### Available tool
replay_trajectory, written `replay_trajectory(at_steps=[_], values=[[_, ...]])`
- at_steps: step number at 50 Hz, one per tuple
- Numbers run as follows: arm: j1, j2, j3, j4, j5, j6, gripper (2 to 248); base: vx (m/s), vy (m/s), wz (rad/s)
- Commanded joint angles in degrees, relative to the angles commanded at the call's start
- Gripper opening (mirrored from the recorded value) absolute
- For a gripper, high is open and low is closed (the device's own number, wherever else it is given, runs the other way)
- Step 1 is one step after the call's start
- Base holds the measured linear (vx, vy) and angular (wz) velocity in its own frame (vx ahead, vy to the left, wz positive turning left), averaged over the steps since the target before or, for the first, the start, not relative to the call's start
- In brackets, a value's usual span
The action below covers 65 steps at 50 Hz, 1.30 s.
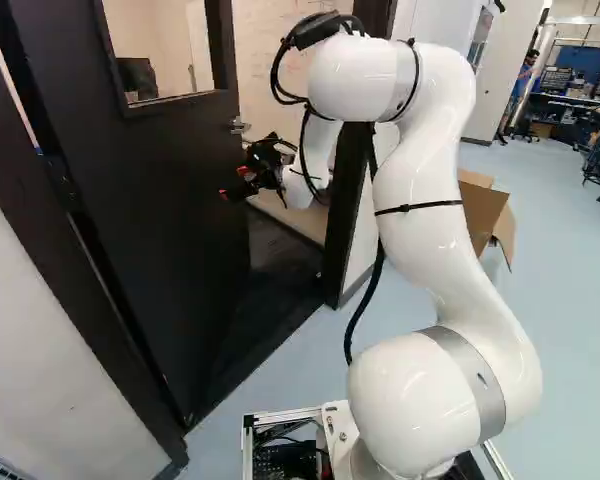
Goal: Open the door and move inside
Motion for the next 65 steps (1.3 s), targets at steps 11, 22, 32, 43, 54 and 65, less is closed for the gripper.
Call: replay_trajectory(at_steps=[11, 22, 32, 43, 54, 65], values=[[-1.6, 2.5, 3.5, 2.4, 0.0, 0.0, 247, 0.000, 0.000, 0.000], [-2.1, 5.3, 7.5, 7.4, 0.0, 0.0, 247, 0.000, 0.000, 0.000], [-2.1, 7.8, 10.8, 12.9, -0.4, 0.0, 247, 0.000, 0.000, 0.000], [-1.9, 10.5, 14.4, 19.1, -1.2, 0.0, 247, 0.000, 0.000, 0.000], [-1.7, 13.3, 18.0, 25.3, -2.4, 0.0, 247, 0.000, 0.000, 0.000], [-1.6, 16.1, 21.5, 31.5, -3.6, 0.0, 247, 0.000, 0.000, 0.000]])
